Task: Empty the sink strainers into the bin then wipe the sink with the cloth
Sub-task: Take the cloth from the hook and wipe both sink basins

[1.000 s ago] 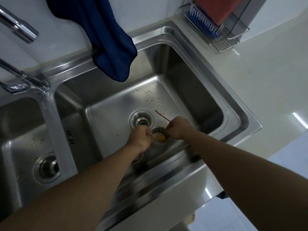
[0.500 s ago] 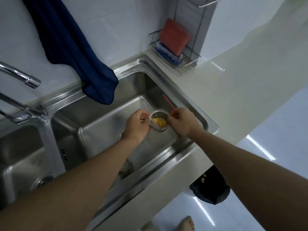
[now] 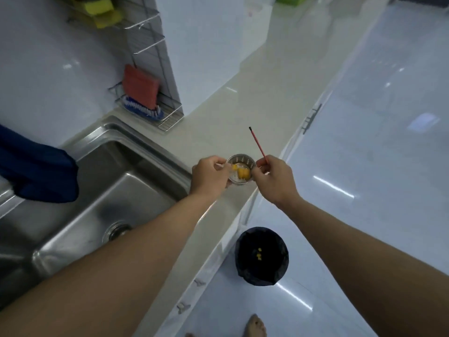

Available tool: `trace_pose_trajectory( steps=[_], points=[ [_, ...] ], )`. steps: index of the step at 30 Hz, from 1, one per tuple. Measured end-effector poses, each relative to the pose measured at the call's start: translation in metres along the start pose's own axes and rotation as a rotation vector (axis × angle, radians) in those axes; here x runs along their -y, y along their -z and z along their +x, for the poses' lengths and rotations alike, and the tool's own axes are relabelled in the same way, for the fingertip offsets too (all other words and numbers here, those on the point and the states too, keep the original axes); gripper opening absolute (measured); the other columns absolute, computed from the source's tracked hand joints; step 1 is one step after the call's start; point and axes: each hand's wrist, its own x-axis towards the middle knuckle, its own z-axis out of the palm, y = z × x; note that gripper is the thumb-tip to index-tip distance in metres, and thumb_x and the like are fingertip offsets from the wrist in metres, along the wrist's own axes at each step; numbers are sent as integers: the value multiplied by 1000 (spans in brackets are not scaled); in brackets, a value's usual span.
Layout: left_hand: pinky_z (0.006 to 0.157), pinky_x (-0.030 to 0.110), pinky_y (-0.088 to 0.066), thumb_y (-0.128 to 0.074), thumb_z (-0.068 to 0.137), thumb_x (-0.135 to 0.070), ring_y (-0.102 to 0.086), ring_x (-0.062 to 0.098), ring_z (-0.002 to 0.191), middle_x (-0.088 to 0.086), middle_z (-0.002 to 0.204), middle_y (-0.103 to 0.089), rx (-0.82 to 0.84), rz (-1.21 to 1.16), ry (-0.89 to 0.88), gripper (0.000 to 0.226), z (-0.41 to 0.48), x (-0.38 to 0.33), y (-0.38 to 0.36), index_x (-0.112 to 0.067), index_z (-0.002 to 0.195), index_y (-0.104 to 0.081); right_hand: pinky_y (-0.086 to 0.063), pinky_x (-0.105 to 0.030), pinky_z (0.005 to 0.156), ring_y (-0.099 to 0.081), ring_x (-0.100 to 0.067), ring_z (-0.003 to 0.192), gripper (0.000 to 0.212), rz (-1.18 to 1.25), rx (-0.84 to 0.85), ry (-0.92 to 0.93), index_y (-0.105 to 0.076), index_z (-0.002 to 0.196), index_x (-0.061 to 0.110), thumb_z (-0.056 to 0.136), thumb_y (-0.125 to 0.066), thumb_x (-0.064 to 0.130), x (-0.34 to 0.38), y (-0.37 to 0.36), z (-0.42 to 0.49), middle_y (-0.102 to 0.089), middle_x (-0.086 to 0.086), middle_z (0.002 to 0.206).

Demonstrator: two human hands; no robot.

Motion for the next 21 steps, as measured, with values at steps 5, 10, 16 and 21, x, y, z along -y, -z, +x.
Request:
trace_pose_trajectory(
  steps=[5,10,16,21],
  points=[
    [70,27,-62,-65,90,-19,-74,15,72,1,85,-76,171,98,-60,15,-10,-14,-77,-17,99,-77,-44,-19,58,-63,-8,71,6,46,-141,-133,-61,81,25,85,-66,27,-60,50,-12,-66,7,74],
    [68,32,-64,-63,96,-18,-74,17,65,1,88,-75,292,136,-47,13,-25,-5,-140,-19,100,-75,-46,-21,61,-65,-8,74,12,58,-159,-244,-68,87,20,88,-66,32,-127,72,-29,-69,7,76],
    [68,30,-63,-58,100,-20,-74,12,63,-11,83,-70,355,180,18,21,-40,44,-195,-19,112,-75,-42,-12,59,-66,-2,70,16,93,-140,-378,-73,84,23,92,-65,34,-194,60,-52,-71,13,69],
    [76,30,-60,-53,101,-18,-69,15,84,-3,87,-71,447,332,-5,25,-46,103,-229,-16,102,-77,-42,-13,61,-67,-4,77,18,83,-51,-495,-76,86,20,91,-67,35,-249,35,-74,-73,9,77]
  ],
)
